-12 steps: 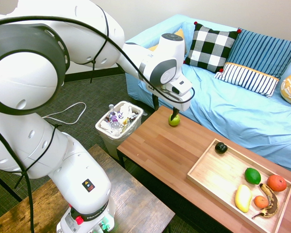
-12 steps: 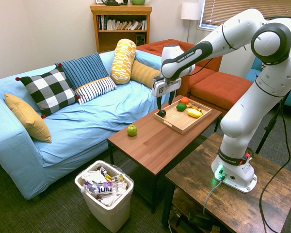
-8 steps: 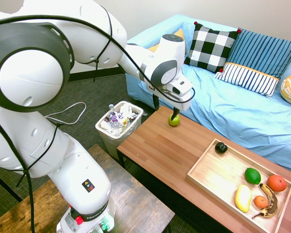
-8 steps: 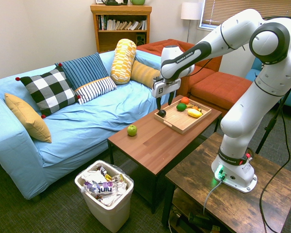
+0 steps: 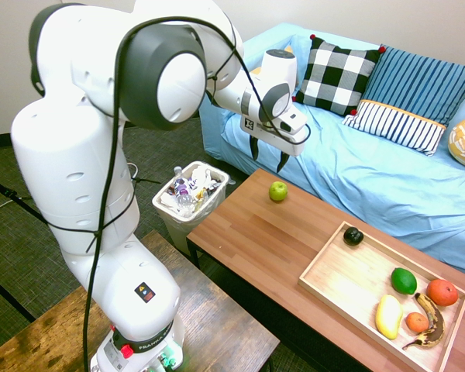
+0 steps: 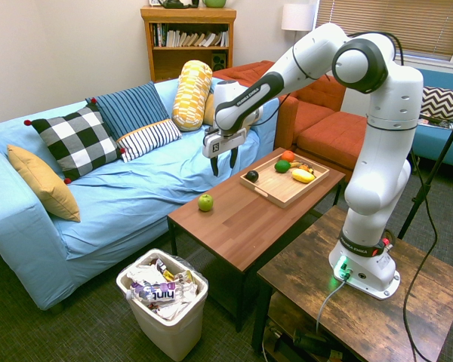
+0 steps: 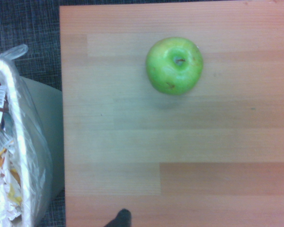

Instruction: Put the apple in the tray

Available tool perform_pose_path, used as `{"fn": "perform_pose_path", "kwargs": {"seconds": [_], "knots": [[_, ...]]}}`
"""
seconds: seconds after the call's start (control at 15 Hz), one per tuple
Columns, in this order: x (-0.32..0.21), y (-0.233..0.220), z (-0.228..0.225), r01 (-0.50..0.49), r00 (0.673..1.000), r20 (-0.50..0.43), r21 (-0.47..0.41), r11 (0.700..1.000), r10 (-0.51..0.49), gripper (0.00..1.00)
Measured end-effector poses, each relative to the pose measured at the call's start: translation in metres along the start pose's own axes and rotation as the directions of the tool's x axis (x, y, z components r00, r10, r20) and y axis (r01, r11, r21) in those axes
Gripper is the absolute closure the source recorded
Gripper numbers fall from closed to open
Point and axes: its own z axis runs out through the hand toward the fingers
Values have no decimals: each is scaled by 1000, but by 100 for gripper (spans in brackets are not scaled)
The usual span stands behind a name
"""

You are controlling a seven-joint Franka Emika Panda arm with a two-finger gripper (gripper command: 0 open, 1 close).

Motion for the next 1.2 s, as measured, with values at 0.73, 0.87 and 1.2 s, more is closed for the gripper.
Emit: {"fn": "perform_pose_path", "kwargs": {"seconds": [0.73,0.87,1.2], "knots": [[35,-47,128,-71,996,-51,-17,997,70,0],[39,-50,147,-81,995,-65,-13,997,80,0],[48,-57,182,-94,991,-92,7,996,94,0]]}}
